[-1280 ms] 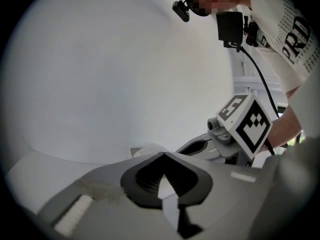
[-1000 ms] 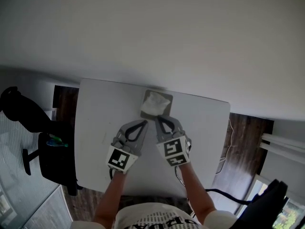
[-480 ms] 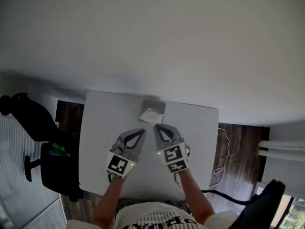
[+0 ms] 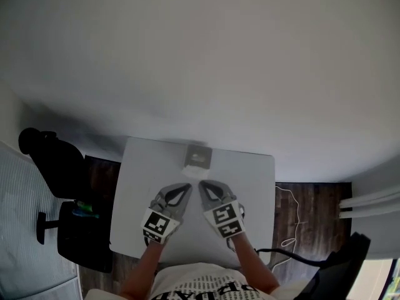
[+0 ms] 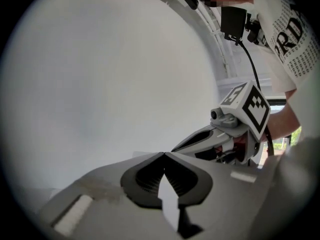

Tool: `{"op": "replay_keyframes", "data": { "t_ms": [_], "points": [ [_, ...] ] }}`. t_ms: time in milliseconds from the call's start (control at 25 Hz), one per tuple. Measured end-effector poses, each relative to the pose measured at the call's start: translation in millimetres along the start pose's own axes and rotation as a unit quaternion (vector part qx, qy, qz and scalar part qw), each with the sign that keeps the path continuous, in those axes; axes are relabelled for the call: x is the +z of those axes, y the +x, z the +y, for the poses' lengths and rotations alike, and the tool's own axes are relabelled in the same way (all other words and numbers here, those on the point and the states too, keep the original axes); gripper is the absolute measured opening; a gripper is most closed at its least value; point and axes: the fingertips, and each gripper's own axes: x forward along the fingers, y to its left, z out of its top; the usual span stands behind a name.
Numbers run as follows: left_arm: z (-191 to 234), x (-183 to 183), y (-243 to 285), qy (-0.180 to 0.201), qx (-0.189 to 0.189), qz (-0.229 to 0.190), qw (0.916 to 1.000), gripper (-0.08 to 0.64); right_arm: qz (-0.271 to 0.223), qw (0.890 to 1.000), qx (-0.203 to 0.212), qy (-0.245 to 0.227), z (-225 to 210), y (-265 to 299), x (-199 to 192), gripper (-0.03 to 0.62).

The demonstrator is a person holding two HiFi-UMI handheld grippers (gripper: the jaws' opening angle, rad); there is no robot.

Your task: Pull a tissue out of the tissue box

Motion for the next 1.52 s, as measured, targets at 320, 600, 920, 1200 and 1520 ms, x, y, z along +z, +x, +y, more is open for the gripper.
{"op": "replay_keyframes", "data": {
  "t_ms": [320, 600, 920, 1200, 1520],
  "points": [
    [-28.0, 34.0, -30.5, 0.009, 0.011, -0.005, 0.9999, -0.003, -0.043, 0.999, -0.004, 0.015, 16.7, -56.9, 29.3, 0.009],
    [-68.7, 58.3, -51.1, 0.013, 0.011, -0.011, 0.9998, -0.003, -0.072, 0.997, -0.010, 0.011, 26.3, -103.2, 45.2, 0.009],
    [-75.4, 73.5, -60.7, 0.005, 0.014, -0.024, 0.9996, -0.003, -0.082, 0.997, -0.014, 0.001, 30.3, -117.9, 55.8, 0.009],
    [-81.5, 80.6, -62.5, 0.003, 0.011, -0.024, 0.9996, -0.003, -0.083, 0.997, -0.009, 0.000, 30.3, -124.6, 56.3, 0.009],
    [-85.3, 82.0, -58.7, 0.005, 0.002, -0.026, 0.9996, -0.003, -0.090, 0.996, -0.019, 0.007, 24.0, -128.1, 57.4, 0.009]
  ]
}}
